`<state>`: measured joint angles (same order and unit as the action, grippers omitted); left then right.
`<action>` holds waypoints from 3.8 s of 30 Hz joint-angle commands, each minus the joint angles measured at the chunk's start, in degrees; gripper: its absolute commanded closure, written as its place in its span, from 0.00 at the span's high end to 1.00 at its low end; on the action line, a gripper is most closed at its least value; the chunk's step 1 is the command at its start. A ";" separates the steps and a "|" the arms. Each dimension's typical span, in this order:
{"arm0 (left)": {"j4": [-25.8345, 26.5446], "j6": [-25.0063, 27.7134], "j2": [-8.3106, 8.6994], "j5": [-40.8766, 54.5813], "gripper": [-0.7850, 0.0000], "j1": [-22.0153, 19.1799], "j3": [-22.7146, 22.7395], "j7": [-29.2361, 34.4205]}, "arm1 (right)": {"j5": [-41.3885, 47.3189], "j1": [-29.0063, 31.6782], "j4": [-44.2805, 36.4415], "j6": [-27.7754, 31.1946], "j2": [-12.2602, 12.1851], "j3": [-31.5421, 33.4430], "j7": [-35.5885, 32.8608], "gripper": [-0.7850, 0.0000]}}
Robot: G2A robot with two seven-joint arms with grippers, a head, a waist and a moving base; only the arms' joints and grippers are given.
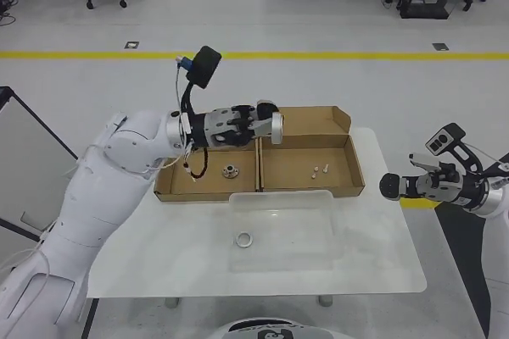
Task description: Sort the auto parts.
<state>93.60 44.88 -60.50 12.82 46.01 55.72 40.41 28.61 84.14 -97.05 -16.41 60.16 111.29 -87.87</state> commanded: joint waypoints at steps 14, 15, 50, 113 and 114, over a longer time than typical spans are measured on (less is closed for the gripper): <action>-0.34 12.83 -1.49 30.60 0.00 -3.33 -3.70 6.17 | 0.00 0.00 0.00 0.00 0.00 0.00 0.00 1.00; -0.30 12.86 -1.43 29.71 0.00 -3.64 -3.82 6.14 | 0.00 0.00 0.00 0.00 0.00 0.00 0.00 1.00; 7.45 12.30 -5.64 55.67 0.00 3.89 -2.65 6.70 | 0.00 0.00 0.00 0.00 0.00 0.00 0.00 1.00; 4.69 5.43 -10.79 51.43 0.00 8.75 6.22 13.56 | 0.00 0.00 0.00 0.00 0.00 0.00 0.00 1.00; 4.69 5.43 -10.79 51.43 0.00 8.75 6.22 13.56 | 0.00 0.00 0.00 0.00 0.00 0.00 0.00 1.00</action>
<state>98.30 50.29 -71.30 64.27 54.76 61.95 53.99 28.61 84.14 -97.05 -16.41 60.16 111.29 -87.87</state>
